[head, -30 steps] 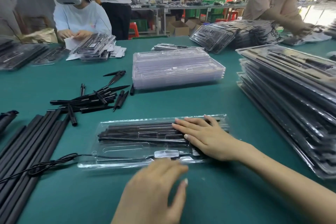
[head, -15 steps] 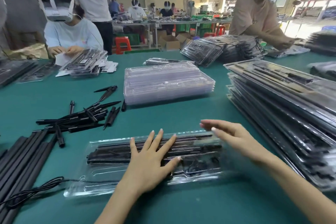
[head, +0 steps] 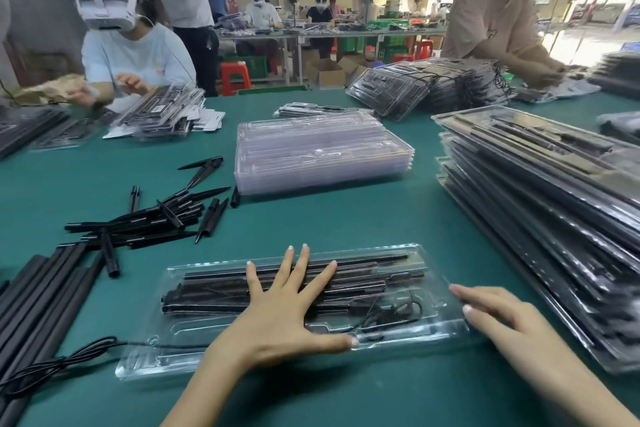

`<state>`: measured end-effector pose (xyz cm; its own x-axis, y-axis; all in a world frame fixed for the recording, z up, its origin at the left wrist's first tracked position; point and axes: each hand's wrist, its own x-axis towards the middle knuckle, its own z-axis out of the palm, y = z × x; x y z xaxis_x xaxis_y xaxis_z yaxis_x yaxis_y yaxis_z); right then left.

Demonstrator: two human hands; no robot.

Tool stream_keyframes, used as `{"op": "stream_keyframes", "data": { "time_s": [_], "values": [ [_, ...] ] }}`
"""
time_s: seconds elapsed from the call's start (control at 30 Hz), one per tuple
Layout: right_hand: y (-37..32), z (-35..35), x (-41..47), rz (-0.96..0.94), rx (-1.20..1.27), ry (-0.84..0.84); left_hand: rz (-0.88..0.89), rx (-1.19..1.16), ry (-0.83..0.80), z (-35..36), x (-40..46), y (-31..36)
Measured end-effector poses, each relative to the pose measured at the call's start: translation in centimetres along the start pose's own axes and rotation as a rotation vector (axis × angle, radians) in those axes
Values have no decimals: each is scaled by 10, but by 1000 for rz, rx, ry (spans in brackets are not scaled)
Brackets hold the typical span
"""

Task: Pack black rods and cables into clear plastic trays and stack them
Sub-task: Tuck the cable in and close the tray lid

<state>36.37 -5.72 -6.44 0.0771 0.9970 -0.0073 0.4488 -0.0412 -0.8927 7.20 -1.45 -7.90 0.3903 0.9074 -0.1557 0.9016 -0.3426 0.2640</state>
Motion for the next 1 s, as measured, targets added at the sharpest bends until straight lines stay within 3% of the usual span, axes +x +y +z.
{"op": "stream_keyframes", "data": {
  "time_s": [0.07, 0.17, 0.23, 0.27, 0.37, 0.43, 0.5, 0.63, 0.83, 0.9, 1.0],
  "values": [
    [-4, -1, 2, 22, 219, 4, -3, -31, 13, 0, 0, 0],
    [-9, 0, 6, 240, 904, -113, -2, -97, 7, -1, -1, -2],
    [-5, 1, 4, 257, 989, -141, -4, -112, 7, -2, -2, -1],
    [-3, 2, 4, 207, 878, -146, -7, -112, 9, -2, -2, -1],
    [1, 7, -6, -244, 133, -168, -12, -125, -2, -3, -2, 0],
    [3, 6, -6, -455, -226, -169, -12, -134, -11, -5, -3, 0],
    [3, 10, -4, -527, -467, -266, -10, -128, -14, -6, -3, 1],
    [3, 18, -2, -639, -847, -260, -16, -121, -16, -6, -4, 3],
    [10, 26, 5, -544, -918, -315, -16, -124, -2, -4, -5, 2],
    [5, 28, 2, -543, -865, -265, -17, -133, 0, -4, -4, 2],
    [1, 29, -6, -717, -817, -84, -15, -116, 15, -3, -4, 3]
  ]
}}
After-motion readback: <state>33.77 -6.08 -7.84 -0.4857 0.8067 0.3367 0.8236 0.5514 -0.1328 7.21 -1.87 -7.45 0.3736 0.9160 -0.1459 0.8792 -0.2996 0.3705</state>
